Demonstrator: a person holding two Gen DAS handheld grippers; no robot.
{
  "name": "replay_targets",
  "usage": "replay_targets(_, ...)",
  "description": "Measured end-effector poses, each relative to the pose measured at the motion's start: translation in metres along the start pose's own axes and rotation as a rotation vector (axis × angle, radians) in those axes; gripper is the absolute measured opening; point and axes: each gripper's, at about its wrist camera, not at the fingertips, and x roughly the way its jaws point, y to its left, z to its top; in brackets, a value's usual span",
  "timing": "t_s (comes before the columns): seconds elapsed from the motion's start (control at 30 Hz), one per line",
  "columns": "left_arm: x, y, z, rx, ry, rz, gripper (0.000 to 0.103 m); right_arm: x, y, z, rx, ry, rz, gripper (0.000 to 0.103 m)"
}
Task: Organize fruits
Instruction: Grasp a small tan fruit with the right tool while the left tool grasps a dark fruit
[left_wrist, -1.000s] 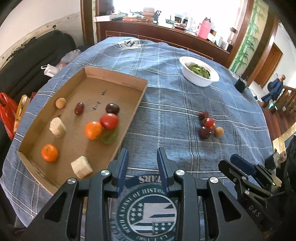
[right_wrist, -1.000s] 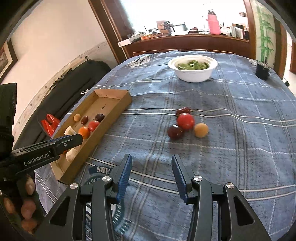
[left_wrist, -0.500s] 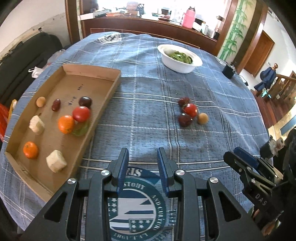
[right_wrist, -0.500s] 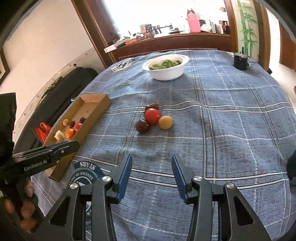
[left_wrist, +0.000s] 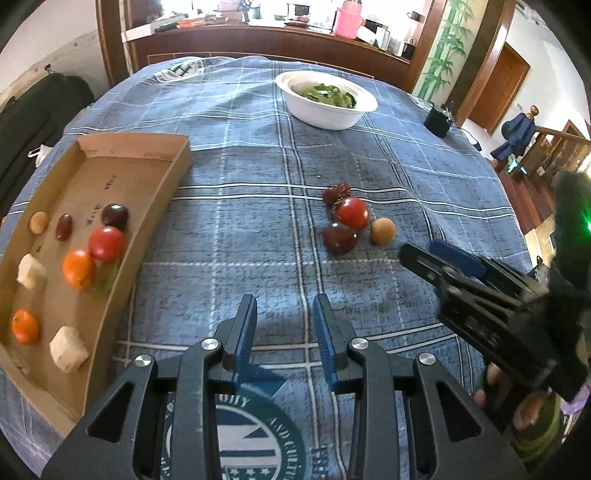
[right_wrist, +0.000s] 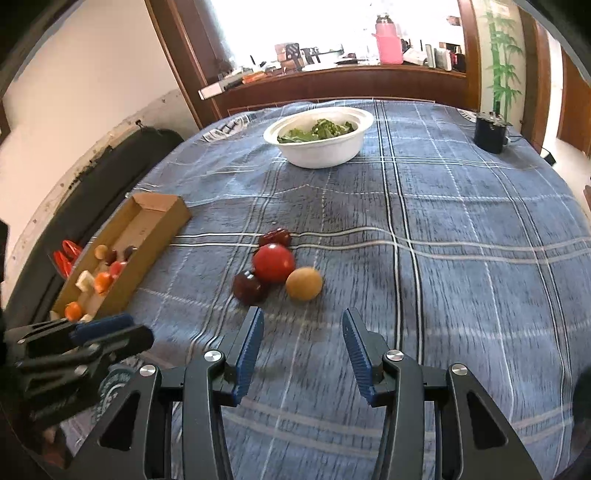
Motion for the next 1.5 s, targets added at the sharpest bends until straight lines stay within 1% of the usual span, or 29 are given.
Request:
replay_targets(0.07, 0.004, -0.002, 0.003, 0.003, 0.008, -0.009, 0.028, 0.012, -0.002, 0.006, -0.006, 0.012, -0.009, 0.046)
replay_targets(0.23, 0.014, -0.011, 0.011, 0.033, 0.023, -0.03, 0.028, 0.034, -0.003, 0.017, -0.02, 0.046, 0.001, 0.046)
replay_targets(0.27, 0.016, -0.013, 0.012, 0.037, 0.025, -0.031, 0.028, 0.037, -0.002, 0.018, -0.025, 0.05, 0.0, 0.041)
replay_targets(0.3, 0.019, -0.015, 0.015, 0.041, 0.025, -0.031, 0.028, 0.041, -0.002, 0.019, -0.029, 0.058, 0.001, 0.033)
replay_targets(0.33, 0.021, -0.017, 0.017, 0.044, 0.026, -0.036, 0.028, 0.044, -0.002, 0.019, -0.028, 0.07, 0.014, 0.028)
replay_targets(0.37, 0.023, -0.019, 0.019, 0.046, 0.029, -0.041, 0.028, 0.044, -0.003, 0.018, -0.021, 0.071, 0.025, 0.028)
replay_targets(0.6, 0.044, -0.034, 0.033, 0.066, 0.045, -0.076, 0.028, 0.009, -0.025, 0.014, 0.061, 0.001, 0.03, 0.028)
replay_targets(0.73, 0.056, -0.046, 0.038, 0.08, 0.059, -0.093, 0.028, -0.007, -0.037, 0.008, 0.106, -0.015, 0.034, 0.028)
replay_targets(0.77, 0.057, -0.049, 0.038, 0.088, 0.06, -0.087, 0.029, -0.009, -0.039, 0.005, 0.115, -0.014, 0.034, 0.028)
replay_targets(0.83, 0.056, -0.057, 0.039, 0.114, 0.021, -0.051, 0.03, -0.011, -0.042, 0.002, 0.124, -0.014, 0.032, 0.028)
replay_targets(0.93, 0.061, -0.059, 0.041, 0.118, 0.024, -0.059, 0.029, -0.013, -0.045, -0.002, 0.143, -0.014, 0.028, 0.028)
replay_targets(1.0, 0.064, -0.058, 0.039, 0.119, 0.027, -0.046, 0.025, -0.015, -0.047, -0.003, 0.155, -0.015, 0.025, 0.028)
replay_targets(1.07, 0.063, -0.056, 0.037, 0.124, 0.011, -0.028, 0.014, -0.017, -0.047, -0.005, 0.16, -0.018, 0.028, 0.028)
replay_targets(1.1, 0.063, -0.053, 0.037, 0.116, 0.013, -0.04, 0.013, -0.019, -0.047, -0.006, 0.161, -0.021, 0.027, 0.028)
replay_targets(1.13, 0.061, -0.05, 0.036, 0.105, 0.015, -0.053, 0.006, -0.02, -0.046, -0.006, 0.161, -0.023, 0.028, 0.028)
replay_targets(1.17, 0.06, -0.047, 0.036, 0.096, 0.013, -0.061, 0.002, -0.021, -0.045, -0.007, 0.162, -0.024, 0.028, 0.028)
replay_targets(1.4, 0.035, -0.035, 0.034, 0.068, -0.043, -0.095, 0.002, -0.032, -0.033, -0.013, 0.15, -0.036, 0.034, 0.028)
replay_targets(1.5, 0.033, -0.036, 0.036, 0.066, -0.037, -0.121, 0.004, -0.034, -0.026, -0.015, 0.141, -0.035, 0.038, 0.028)
